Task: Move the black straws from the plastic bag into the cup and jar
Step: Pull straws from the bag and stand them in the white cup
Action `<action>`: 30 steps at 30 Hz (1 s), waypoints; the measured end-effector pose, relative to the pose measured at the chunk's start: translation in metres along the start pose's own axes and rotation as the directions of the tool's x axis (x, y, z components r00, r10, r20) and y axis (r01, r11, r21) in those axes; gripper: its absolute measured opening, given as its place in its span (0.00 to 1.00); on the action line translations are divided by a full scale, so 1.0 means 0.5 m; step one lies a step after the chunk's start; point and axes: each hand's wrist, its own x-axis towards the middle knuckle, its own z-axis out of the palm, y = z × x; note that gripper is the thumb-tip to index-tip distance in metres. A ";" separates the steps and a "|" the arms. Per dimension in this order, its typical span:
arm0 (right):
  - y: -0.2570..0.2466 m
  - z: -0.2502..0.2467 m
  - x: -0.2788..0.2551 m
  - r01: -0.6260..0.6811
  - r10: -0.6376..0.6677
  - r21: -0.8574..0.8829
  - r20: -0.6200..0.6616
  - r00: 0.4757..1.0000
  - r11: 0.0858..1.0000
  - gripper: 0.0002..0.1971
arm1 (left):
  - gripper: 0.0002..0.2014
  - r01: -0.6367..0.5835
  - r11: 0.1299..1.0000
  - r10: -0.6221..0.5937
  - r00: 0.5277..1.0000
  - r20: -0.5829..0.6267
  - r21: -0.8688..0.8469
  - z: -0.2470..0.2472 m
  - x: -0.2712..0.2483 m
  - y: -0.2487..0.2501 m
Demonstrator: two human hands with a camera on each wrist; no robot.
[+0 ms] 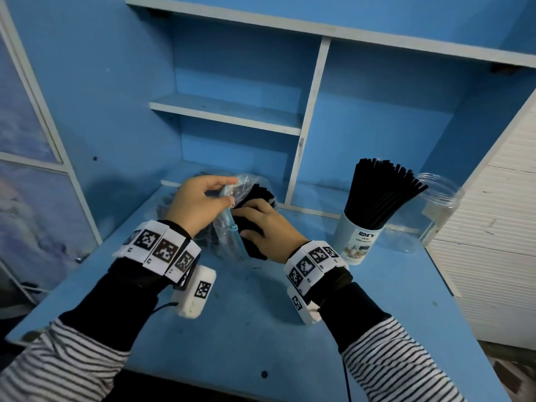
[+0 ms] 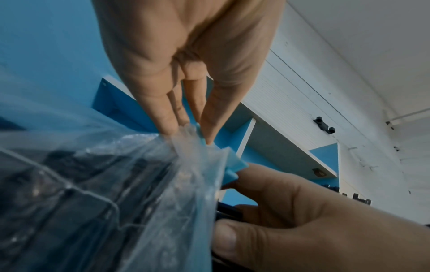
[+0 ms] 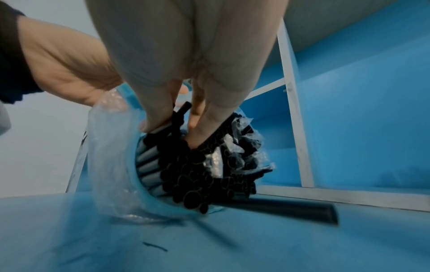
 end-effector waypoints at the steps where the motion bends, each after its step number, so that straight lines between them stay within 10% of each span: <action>1: -0.001 0.002 0.001 -0.001 0.001 -0.001 -0.009 1.000 1.000 0.25 | 0.18 0.001 1.000 -0.001 1.000 0.004 0.001 0.001 0.001 0.002; 16: -0.002 0.019 0.016 0.009 -0.027 -0.275 -0.060 0.998 0.961 0.20 | 0.20 0.022 0.998 -0.024 0.999 0.047 0.055 -0.006 -0.003 0.009; 30: -0.023 -0.023 0.012 0.000 0.009 0.154 -0.058 0.998 0.988 0.18 | 0.19 0.033 0.999 -0.034 0.999 0.038 0.042 -0.021 -0.003 0.007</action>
